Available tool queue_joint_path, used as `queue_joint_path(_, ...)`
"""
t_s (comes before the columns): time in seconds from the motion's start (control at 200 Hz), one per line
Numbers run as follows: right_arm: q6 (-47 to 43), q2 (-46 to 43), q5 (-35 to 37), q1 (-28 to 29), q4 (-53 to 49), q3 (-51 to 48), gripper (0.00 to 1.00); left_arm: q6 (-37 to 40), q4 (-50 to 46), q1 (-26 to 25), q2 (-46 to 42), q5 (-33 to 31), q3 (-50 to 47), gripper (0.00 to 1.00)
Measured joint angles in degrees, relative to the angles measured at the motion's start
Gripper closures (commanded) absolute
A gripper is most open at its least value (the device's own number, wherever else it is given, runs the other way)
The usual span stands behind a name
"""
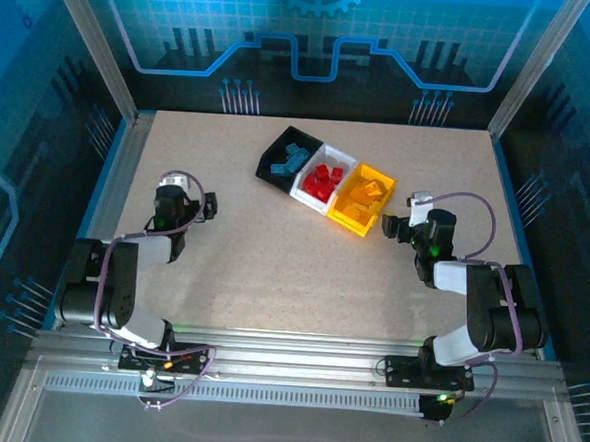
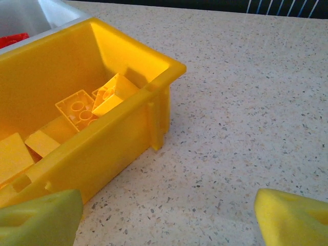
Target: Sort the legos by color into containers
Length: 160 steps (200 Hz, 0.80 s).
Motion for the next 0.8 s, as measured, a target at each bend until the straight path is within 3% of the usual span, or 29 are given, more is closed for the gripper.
queue_joint_path(0.08, 0.00, 0.00, 0.02, 0.00, 0.52, -0.02, 0.11, 1.38, 6.25, -1.11, 0.15, 1.70, -2.64, 0.01)
queue_joint_path(0.22, -0.35, 0.02, 1.16, 0.42, 0.57, 0.00, 0.00, 2.27, 12.39, -1.16, 2.19, 2.84, -6.56, 0.01)
queue_joint_path(0.8, -0.42, 0.04, 2.58, 0.70, 0.57, 0.00, 0.00, 3.43, 17.42, -1.18, 2.34, 3.23, -6.80, 0.01)
